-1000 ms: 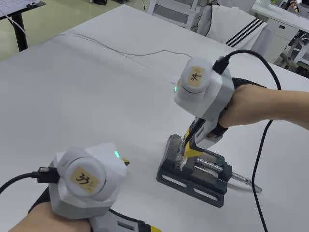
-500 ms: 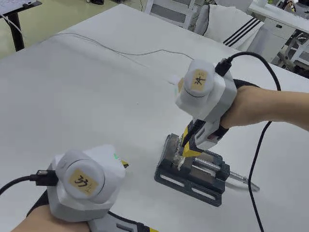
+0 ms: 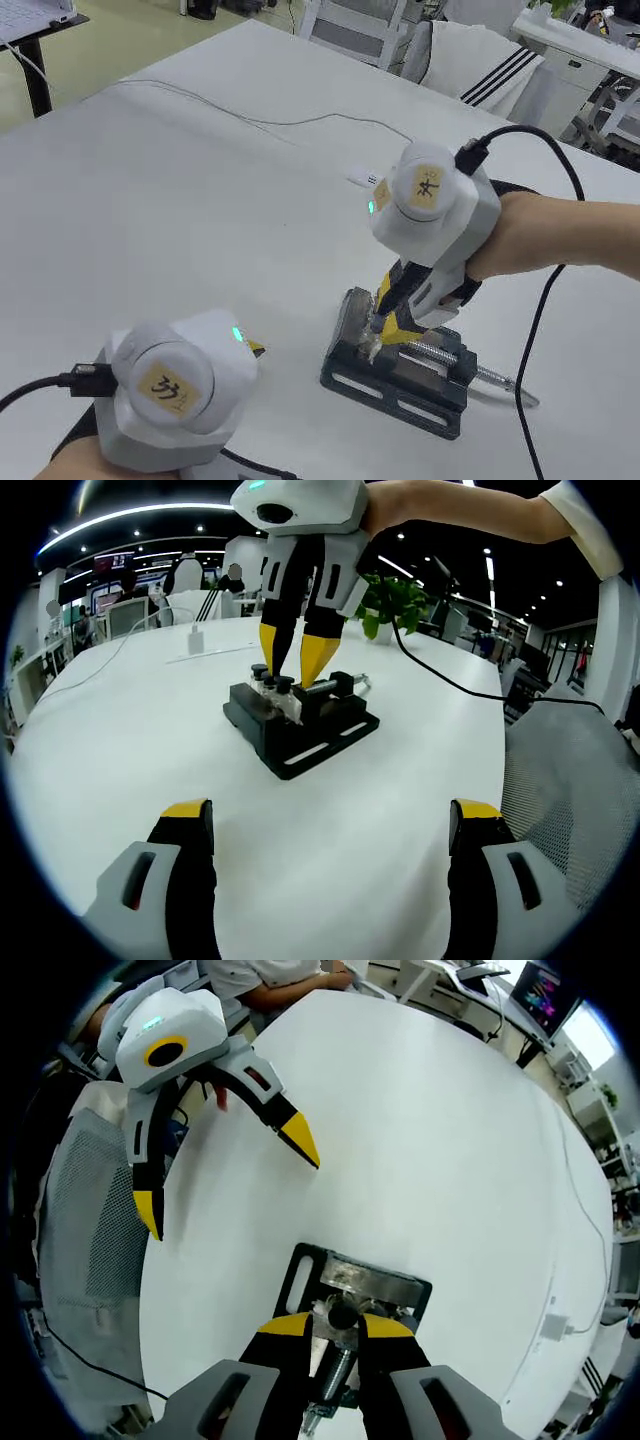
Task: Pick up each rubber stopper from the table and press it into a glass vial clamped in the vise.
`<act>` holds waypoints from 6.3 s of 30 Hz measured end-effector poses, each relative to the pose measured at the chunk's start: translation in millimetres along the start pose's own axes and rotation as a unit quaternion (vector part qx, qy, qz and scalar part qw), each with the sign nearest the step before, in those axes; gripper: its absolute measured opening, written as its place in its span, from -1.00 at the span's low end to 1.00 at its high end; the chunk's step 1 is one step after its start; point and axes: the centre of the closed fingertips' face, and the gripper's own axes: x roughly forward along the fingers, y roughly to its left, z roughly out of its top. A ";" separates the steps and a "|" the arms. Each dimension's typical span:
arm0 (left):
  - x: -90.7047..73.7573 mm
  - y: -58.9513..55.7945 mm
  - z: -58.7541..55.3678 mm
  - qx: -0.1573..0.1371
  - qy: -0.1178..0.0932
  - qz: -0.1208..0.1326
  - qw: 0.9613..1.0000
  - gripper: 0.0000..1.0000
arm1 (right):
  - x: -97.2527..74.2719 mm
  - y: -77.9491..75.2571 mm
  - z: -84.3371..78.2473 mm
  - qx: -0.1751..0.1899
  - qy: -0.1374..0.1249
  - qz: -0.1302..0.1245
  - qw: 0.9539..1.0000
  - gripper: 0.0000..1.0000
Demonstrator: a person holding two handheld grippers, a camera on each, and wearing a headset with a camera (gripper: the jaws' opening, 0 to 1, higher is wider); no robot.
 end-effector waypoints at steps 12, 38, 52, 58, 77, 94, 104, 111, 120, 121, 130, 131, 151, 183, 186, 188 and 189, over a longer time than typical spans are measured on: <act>0.0 5.0 -2.3 -0.001 0.004 0.004 1.000 0.95 | -10.8 -6.2 -3.5 0.034 -0.037 0.006 0.999 -1.00; 8.7 -1.1 -4.7 -0.010 0.007 -0.005 1.000 0.95 | 0.0 -3.1 2.7 0.022 -0.044 0.009 0.999 -1.00; 10.9 1.8 -0.6 -0.009 0.005 -0.005 1.000 0.93 | 0.1 -0.9 5.5 0.068 -0.056 0.019 0.996 -1.00; 9.8 4.9 0.2 -0.011 0.005 -0.003 1.000 0.93 | 1.2 -1.0 6.4 0.065 -0.034 0.027 0.997 -1.00; 7.4 6.8 4.6 -0.009 -0.002 0.001 1.000 0.93 | 4.8 -5.0 3.7 0.100 -0.011 0.054 0.993 -1.00; -0.2 16.8 9.6 0.000 0.002 0.006 1.000 0.93 | 6.5 -3.0 7.2 0.101 0.013 0.049 0.994 -1.00; -2.3 19.2 12.0 -0.009 -0.007 0.014 1.000 0.93 | 6.1 -1.6 5.0 0.109 0.023 0.050 0.993 -1.00; -6.8 23.0 11.8 -0.010 -0.011 0.022 1.000 0.93 | 7.8 -6.3 4.2 0.123 0.008 0.058 0.991 -1.00; -8.2 22.3 17.6 -0.011 -0.019 0.027 0.999 0.93 | 7.9 -7.7 1.9 0.123 0.028 0.056 0.990 -1.00; -8.5 21.7 18.4 -0.009 -0.018 0.027 0.999 0.93 | 8.0 -8.4 2.2 0.138 0.016 0.053 0.989 -1.00; -8.0 12.7 30.8 -0.001 -0.031 0.025 0.999 0.92 | 5.3 -10.2 2.8 0.141 -0.064 0.009 0.988 -1.00; -7.3 11.9 31.2 0.002 -0.030 0.024 0.999 0.92 | 4.6 -8.8 2.4 0.164 -0.076 0.005 0.983 -1.00; -5.3 4.3 37.6 0.013 -0.027 0.027 0.999 0.93 | 2.1 -6.7 4.2 0.150 -0.166 -0.049 0.973 -1.00; -14.2 19.3 37.8 0.032 -0.032 0.033 0.998 0.98 | -18.4 66.0 -61.9 0.325 -0.317 -0.147 0.879 0.44; -15.8 21.0 37.6 0.033 -0.032 0.036 0.998 0.98 | -17.8 76.5 -73.9 0.341 -0.316 -0.154 0.872 0.60; -17.2 21.1 37.2 0.033 -0.032 0.037 0.998 0.98 | -18.4 81.8 -81.2 0.350 -0.319 -0.159 0.866 0.64; -18.2 21.2 37.2 0.032 -0.032 0.037 0.998 0.98 | -18.0 84.2 -85.3 0.358 -0.319 -0.162 0.862 0.69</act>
